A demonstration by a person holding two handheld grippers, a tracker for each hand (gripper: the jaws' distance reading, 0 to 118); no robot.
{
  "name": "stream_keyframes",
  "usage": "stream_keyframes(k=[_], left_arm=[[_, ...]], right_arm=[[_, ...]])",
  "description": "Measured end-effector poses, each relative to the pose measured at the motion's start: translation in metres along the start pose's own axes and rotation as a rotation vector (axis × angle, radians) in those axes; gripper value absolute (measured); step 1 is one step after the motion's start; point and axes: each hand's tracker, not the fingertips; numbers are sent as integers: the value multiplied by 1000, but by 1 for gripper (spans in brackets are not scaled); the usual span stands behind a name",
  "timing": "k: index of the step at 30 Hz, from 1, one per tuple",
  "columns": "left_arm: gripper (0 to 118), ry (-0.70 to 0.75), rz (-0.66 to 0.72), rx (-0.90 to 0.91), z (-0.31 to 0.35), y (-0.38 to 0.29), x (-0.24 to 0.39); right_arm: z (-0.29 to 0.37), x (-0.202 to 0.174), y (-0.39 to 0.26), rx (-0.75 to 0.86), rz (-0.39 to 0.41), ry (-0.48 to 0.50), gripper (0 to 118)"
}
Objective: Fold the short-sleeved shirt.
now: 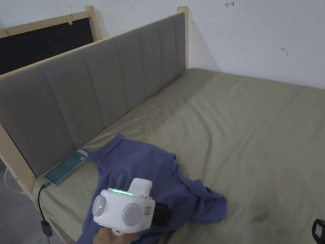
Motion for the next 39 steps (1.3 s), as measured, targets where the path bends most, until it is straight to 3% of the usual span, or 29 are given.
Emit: stream_keyframes(k=[3, 5, 8, 11, 13, 14, 15, 18, 24, 29, 32, 37, 39], left_arm=[[104, 33, -59, -44, -24, -9, 10], [104, 33, -3, -22, -26, -12, 3], [93, 18, 43, -30, -17, -3, 0], [60, 9, 59, -36, -10, -1, -5], [13, 4, 75, -26, -4, -2, -8], [8, 28, 82, -13, -4, -4, -9], [8, 64, 92, -7, -3, -7, -10], [8, -18, 201, 11, -1, -11, -20], [7, -84, 232, 23, 27, 2, -27], [6, -118, 184, 200, 112, 29, -16], [6, -73, 49, 346, 168, 57, 4], [6, -244, -41, 538, 253, 109, 57], [6, -350, -84, 583, 267, 127, 88]], right_arm=[[-6, 4, -2, -22, -11, -5, 0], [-8, 5, -3, -40, -10, -3, 0], [-10, 6, -9, -63, -7, 1, 0], [-13, 6, -13, -85, -19, -1, 0], [-15, 7, -15, -99, -33, -3, 0], [-15, 7, -15, -103, -38, -2, 0], [-15, 8, -16, -106, -45, -2, 0], [-12, 8, -17, -108, -48, -1, 0], [3, 24, -13, -97, -60, -31, 0], [32, 46, -5, -40, -72, -70, 0], [52, 60, -2, -1, -92, -112, 0], [91, 89, 4, 89, -190, -164, 0], [107, 99, 6, 119, -195, -197, 0]])
